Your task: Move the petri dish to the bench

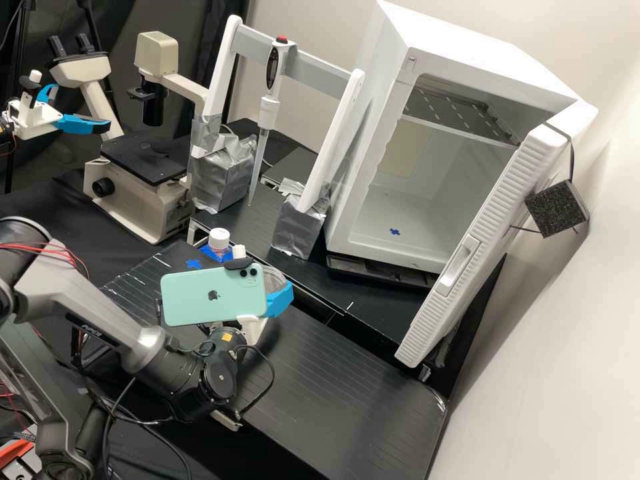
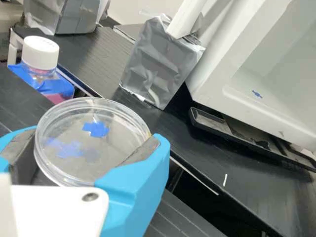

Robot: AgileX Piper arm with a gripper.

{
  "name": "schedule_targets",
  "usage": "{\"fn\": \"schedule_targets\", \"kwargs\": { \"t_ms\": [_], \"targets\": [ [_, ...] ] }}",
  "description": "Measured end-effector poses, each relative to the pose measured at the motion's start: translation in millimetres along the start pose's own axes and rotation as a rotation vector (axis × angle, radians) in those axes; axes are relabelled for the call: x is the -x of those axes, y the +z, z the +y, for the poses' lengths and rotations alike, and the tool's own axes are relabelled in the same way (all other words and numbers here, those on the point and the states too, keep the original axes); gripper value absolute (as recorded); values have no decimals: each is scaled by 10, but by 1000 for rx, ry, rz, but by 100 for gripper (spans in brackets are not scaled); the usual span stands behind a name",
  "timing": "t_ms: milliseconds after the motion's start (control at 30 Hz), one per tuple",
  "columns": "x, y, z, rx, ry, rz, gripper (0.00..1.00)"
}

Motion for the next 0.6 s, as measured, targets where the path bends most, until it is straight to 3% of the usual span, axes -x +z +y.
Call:
{"fn": "schedule_targets", "kwargs": {
  "t_ms": [133,200,467,600],
  "targets": [
    [37,-31,24,-18,6,-16,0],
    [53,-42,35,-11,8,-27,0],
    [88,-108,67,43,4,-59,0],
    [80,-194,86,89,-1,-62,0]
  ]
}}
